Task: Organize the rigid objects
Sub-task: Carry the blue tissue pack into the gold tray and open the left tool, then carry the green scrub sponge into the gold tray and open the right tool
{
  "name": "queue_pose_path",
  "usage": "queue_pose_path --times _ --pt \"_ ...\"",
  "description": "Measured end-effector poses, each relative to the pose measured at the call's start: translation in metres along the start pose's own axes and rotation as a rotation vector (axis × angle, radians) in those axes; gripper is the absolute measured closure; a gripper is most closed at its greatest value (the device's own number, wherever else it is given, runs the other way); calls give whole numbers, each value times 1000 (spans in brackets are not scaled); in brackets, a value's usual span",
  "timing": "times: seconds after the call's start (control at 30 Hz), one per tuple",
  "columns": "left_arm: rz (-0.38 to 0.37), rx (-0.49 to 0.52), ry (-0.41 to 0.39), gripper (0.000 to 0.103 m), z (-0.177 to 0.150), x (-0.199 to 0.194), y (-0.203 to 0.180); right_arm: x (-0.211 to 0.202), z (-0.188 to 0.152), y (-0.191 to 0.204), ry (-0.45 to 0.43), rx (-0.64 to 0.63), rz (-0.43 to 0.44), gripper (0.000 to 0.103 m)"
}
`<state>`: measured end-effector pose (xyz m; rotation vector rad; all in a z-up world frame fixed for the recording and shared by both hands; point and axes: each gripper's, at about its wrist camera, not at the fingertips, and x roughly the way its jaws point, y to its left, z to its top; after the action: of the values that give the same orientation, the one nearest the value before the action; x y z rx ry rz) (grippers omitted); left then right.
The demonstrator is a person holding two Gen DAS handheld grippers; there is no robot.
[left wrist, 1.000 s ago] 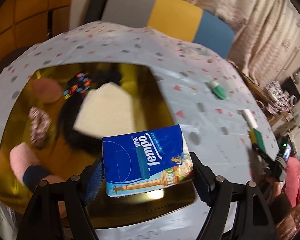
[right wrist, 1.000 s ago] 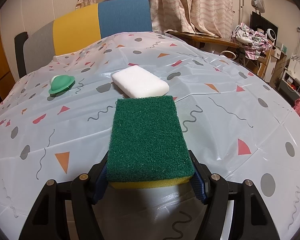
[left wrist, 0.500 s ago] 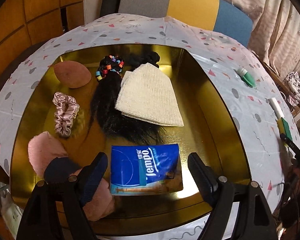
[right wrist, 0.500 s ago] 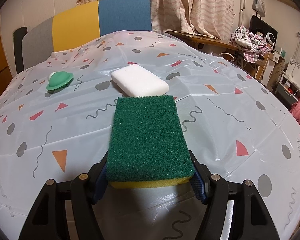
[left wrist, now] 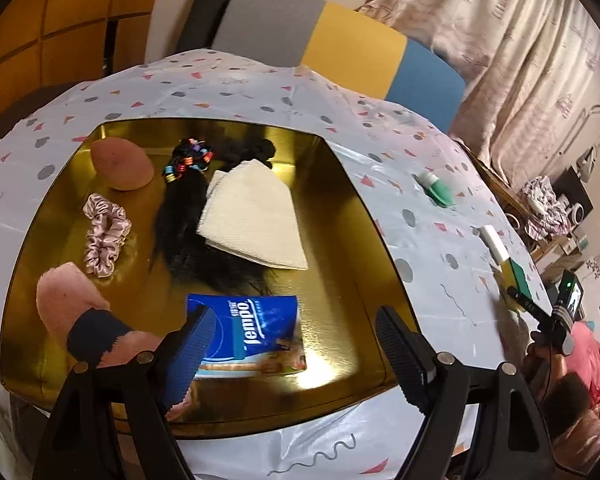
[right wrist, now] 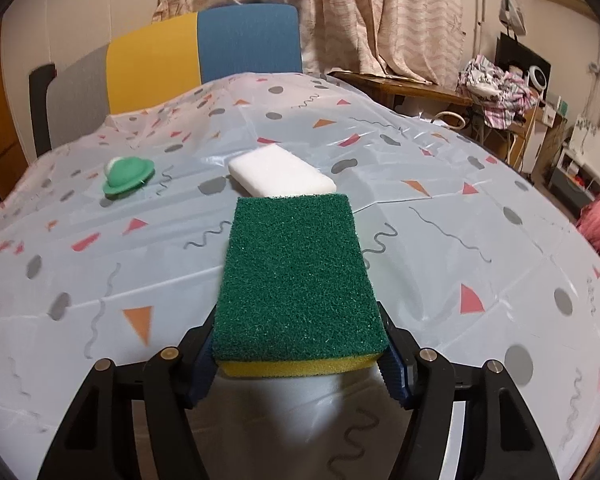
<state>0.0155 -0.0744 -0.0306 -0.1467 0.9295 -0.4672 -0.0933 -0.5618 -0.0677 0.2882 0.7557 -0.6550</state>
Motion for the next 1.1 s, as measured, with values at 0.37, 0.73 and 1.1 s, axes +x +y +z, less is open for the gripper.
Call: queue_pose_path --times 0.37,0.73,1.1 --pt "-23 27 -20 19 -2 -3 -4 -46 -18 62 44 0 216 35" --pt "-1 -33 -57 19 -4 -19 26 -124 -37 216 34 -244 540 35" --pt "56 -136 -112 19 -4 -38 70 -158 -73 313 94 -383 675 35"
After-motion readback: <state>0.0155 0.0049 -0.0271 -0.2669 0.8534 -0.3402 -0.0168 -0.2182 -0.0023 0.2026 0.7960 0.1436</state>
